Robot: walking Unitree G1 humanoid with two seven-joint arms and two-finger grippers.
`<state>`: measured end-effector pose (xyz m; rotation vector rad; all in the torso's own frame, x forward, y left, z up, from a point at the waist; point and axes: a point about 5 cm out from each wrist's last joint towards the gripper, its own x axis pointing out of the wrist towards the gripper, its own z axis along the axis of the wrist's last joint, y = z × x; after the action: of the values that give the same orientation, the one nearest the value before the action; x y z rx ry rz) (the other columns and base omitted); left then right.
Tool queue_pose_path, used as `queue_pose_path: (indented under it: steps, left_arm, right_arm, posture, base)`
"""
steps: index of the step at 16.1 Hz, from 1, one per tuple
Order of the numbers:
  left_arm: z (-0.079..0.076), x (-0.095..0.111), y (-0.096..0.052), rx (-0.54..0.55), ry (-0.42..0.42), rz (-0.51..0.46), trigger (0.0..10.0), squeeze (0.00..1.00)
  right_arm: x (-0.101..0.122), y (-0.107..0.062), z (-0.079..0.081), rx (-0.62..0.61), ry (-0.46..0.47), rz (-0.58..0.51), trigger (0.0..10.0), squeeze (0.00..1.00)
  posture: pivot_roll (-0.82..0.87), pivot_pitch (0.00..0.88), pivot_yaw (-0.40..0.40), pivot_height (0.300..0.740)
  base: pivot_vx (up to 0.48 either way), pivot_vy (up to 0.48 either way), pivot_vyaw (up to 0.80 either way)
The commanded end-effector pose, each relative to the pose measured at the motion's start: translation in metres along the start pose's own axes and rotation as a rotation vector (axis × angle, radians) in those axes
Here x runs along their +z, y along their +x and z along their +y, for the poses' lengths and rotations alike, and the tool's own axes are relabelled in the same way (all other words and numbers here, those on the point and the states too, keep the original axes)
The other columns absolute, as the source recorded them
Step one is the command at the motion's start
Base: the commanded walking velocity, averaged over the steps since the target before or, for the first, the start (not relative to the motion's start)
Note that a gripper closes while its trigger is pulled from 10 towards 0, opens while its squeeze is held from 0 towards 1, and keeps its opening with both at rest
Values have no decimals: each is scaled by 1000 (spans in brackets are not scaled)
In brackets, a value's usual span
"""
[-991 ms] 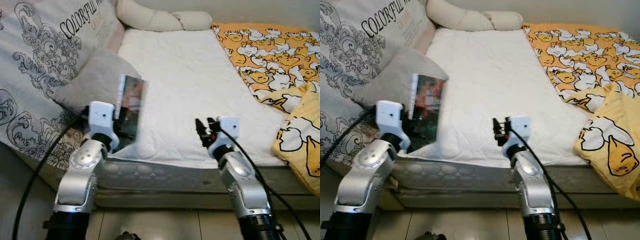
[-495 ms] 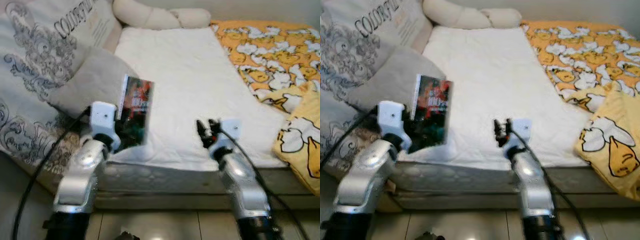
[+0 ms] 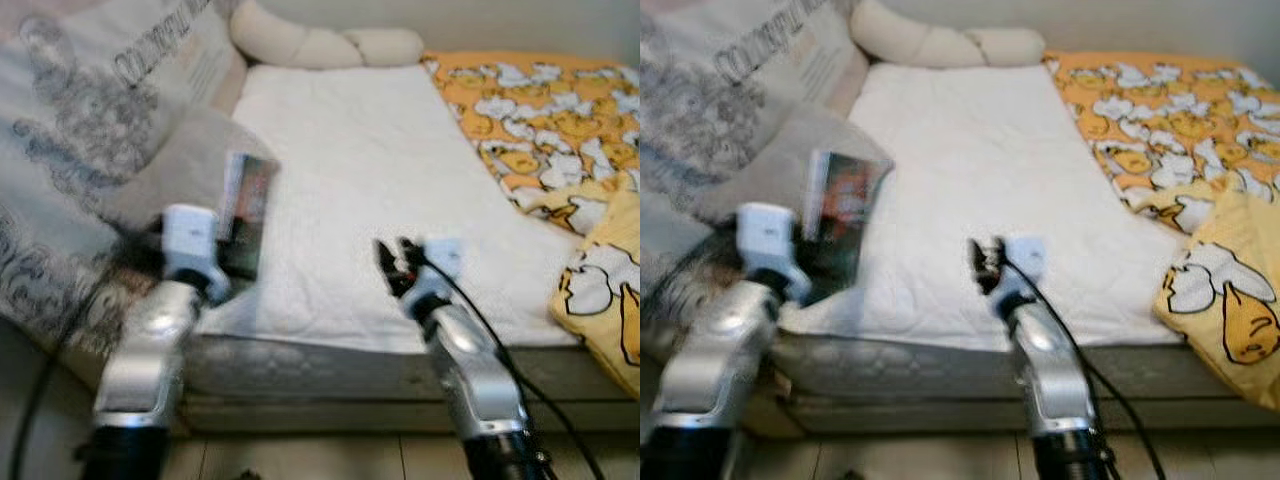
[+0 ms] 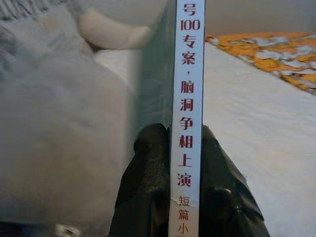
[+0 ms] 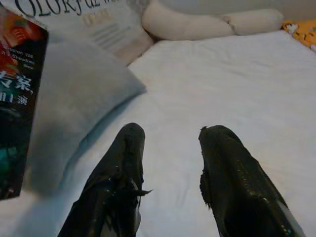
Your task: Clean up the room
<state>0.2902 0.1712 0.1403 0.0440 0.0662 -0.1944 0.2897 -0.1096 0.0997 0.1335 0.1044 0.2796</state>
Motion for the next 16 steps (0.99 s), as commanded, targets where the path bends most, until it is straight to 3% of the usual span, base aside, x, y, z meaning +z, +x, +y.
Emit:
queue_pose_path:
  steps: [1,3,5,16]
  left_arm:
    - [-12,11,4,-44,2,-48,10000,0]
    - [-12,12,5,-47,2,-49,10000,0]
    - [-13,12,6,-54,7,-49,10000,0]
    - [-16,12,10,-68,3,-51,10000,0]
  right_arm:
    - [1,-1,-9,-28,-24,4,10000,0]
    - [1,-1,-9,-34,-21,3,10000,0]
    - [1,-2,-11,-64,33,-10,10000,0]
    - [2,-2,-15,-75,21,0,10000,0]
  posture:
    - [15,0,9,740]
    - [13,0,13,740]
    - [13,0,13,740]
    - [4,0,15,740]
  base:
    - [360,0,438]
    - [358,0,800]
    - [360,0,0]
    - [359,0,-145]
